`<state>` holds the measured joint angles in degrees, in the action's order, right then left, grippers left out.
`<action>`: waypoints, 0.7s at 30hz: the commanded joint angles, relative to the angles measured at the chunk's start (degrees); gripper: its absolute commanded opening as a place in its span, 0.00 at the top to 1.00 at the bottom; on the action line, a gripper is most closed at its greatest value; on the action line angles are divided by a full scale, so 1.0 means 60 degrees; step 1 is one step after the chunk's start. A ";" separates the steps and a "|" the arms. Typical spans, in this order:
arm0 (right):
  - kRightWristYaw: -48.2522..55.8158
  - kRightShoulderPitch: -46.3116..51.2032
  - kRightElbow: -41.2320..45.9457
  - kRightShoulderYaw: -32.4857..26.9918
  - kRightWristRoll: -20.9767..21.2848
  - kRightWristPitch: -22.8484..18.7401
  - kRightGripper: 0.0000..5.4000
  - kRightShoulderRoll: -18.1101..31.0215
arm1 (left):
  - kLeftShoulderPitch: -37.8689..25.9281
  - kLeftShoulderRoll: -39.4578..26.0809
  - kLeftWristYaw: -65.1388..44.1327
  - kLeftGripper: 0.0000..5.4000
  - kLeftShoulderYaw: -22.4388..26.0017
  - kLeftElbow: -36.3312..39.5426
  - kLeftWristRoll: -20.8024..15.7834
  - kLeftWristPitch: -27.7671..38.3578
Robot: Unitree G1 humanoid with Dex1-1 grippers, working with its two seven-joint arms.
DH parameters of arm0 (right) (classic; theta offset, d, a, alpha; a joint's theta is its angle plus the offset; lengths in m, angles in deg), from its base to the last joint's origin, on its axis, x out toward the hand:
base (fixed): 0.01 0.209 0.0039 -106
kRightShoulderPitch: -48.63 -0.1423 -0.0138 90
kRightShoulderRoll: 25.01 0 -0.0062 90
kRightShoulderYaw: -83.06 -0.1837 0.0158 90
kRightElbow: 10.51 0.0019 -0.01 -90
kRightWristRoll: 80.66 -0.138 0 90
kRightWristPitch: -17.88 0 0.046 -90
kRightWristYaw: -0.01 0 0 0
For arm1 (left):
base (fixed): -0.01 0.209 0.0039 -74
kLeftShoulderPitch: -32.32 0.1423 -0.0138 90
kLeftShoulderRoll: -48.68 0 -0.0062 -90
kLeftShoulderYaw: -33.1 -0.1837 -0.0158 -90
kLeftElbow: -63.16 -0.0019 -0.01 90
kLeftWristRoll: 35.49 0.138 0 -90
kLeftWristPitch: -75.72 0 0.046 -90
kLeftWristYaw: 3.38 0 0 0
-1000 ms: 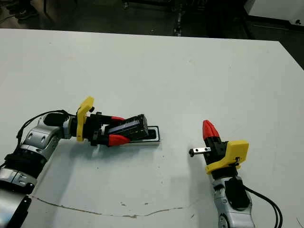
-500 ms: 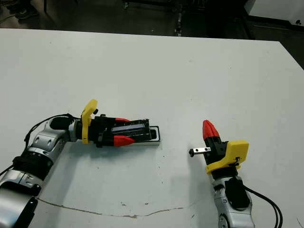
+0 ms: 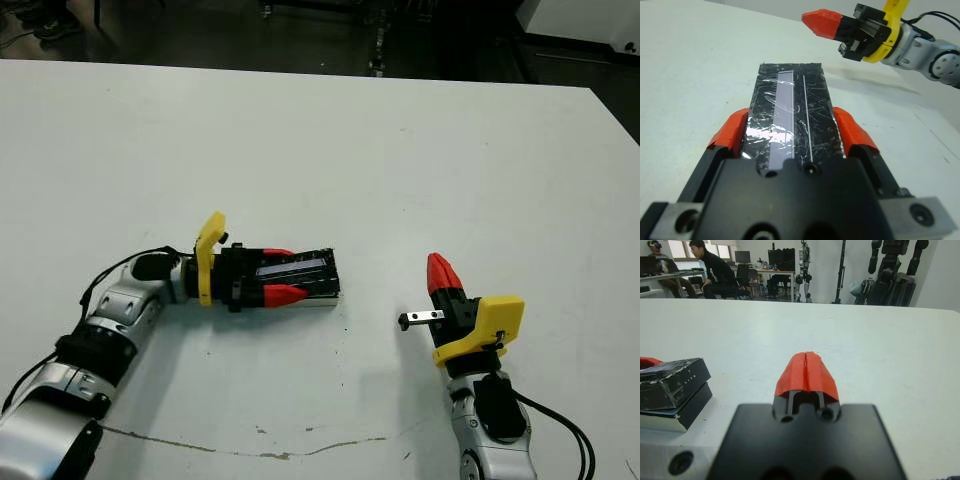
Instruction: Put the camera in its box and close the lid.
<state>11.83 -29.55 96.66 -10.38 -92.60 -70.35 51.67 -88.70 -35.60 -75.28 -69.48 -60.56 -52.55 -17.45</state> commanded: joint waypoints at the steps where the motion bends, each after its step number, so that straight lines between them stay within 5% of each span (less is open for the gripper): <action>1: 0.0006 0.0054 -0.0028 -0.0128 -0.0053 -0.0002 1.00 0.0142 | 0.0537 0.0447 0.0166 0.41 -0.0540 0.0039 0.0414 -0.0209; 21: -0.0055 -0.0009 0.0224 -0.0234 -0.0117 -0.0354 1.00 0.0157 | 0.0424 -0.0076 0.0511 0.41 -0.1278 0.0512 0.1199 -0.0050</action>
<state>11.77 -29.59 97.73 -11.21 -92.68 -71.41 51.77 -87.79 -36.88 -71.48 -72.79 -55.74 -49.46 -15.95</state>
